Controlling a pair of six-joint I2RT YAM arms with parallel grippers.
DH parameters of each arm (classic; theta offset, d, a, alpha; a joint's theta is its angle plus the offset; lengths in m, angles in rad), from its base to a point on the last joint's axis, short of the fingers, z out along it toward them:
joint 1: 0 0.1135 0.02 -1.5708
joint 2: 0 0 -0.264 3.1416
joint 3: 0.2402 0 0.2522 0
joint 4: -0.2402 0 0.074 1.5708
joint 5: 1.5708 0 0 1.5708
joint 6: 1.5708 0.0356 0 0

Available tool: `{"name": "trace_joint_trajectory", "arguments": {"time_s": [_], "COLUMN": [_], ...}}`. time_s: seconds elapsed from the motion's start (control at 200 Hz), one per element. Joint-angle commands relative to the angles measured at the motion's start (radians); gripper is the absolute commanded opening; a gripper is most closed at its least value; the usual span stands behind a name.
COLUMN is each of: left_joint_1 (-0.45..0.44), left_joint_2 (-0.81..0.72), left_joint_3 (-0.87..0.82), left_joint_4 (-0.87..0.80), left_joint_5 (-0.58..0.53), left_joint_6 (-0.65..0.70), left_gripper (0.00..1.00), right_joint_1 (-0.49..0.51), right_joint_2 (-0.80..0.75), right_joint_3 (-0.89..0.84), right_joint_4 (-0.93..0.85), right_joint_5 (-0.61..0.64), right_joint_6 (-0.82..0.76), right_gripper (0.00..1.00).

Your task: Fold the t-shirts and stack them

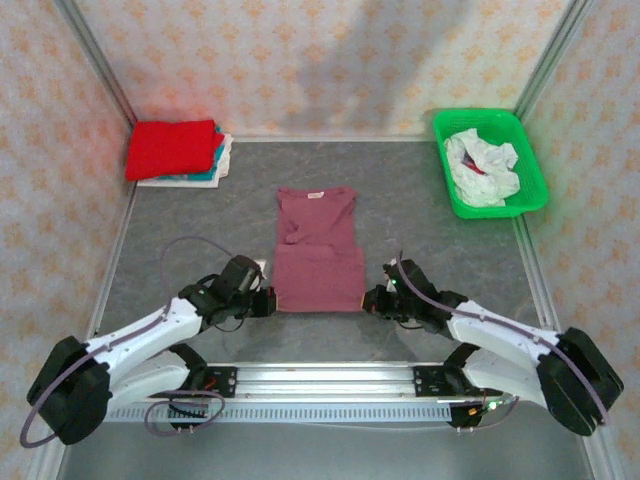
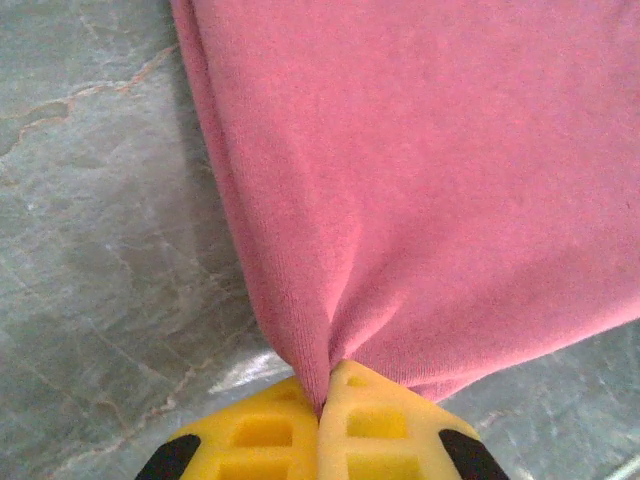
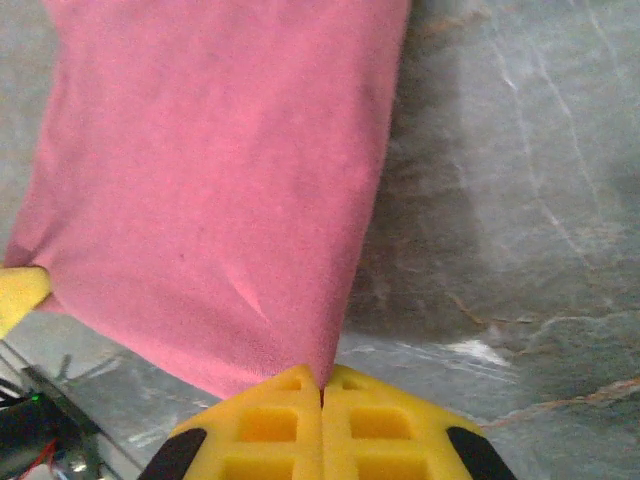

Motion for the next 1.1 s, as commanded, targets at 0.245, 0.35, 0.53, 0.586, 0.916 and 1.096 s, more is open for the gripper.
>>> {"name": "trace_joint_trajectory", "arguments": {"time_s": [0.245,0.35,0.53,0.586,0.916,1.096], "left_joint_1": [0.003,0.032,0.138,0.161,0.264,0.302], "left_joint_2": [-0.034,0.03,0.11,0.145,0.383,0.466], "left_joint_3": [0.209,0.297,0.391,0.43,0.617,0.7], "left_joint_4": [-0.162,-0.169,-0.119,-0.108,-0.04,-0.036], "left_joint_5": [-0.133,-0.141,-0.108,-0.114,-0.09,-0.071], "left_joint_6": [0.02,0.039,0.126,0.156,0.225,0.241], "left_gripper": [0.0,0.0,0.0,0.0,0.0,0.0], "right_joint_1": [0.0,-0.017,-0.081,-0.099,-0.171,-0.204], "right_joint_2": [-0.052,-0.003,0.106,0.149,0.406,0.503], "right_joint_3": [0.202,0.282,0.381,0.409,0.616,0.706], "right_joint_4": [-0.164,-0.166,-0.121,-0.09,-0.037,-0.032], "right_joint_5": [0.235,0.267,0.29,0.276,0.276,0.244], "right_joint_6": [-0.037,-0.086,-0.147,-0.17,-0.262,-0.28], "right_gripper": [0.0,0.0,0.0,0.0,0.0,0.0]}}
